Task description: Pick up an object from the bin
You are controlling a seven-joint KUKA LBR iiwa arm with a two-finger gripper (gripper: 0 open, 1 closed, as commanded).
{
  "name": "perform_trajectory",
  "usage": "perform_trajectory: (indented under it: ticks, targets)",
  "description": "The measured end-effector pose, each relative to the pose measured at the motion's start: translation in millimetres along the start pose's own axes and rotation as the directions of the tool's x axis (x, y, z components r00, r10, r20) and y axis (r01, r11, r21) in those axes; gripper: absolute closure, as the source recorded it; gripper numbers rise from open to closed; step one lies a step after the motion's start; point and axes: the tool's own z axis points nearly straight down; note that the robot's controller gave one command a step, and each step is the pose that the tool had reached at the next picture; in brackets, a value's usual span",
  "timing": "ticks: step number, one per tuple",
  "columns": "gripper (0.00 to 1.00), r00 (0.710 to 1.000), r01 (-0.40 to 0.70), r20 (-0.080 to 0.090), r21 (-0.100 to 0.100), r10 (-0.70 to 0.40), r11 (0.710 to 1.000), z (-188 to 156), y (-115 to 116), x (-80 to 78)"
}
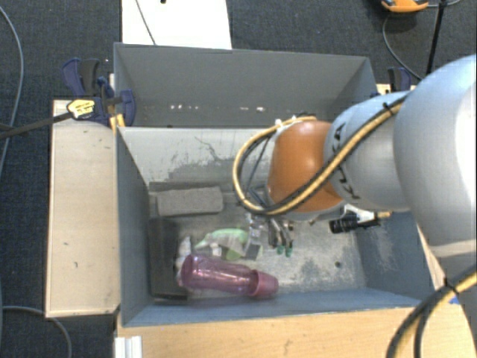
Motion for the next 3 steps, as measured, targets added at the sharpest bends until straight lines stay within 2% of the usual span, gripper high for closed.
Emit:
perform_trajectory:
  ticks: [1,2,3]
  targets:
    - [1.0,1.0,-0.001,0.0,0.0,0.001,1.0,0.0,0.0,0.0]
    - [1.0,1.0,-0.011,0.002,-0.001,0.011,1.0,-77.8,-5.1,-4.7]
    - [1.0,1.0,-0.011,0.002,-0.001,0.011,1.0,-77.8,-5.1,-4.7]
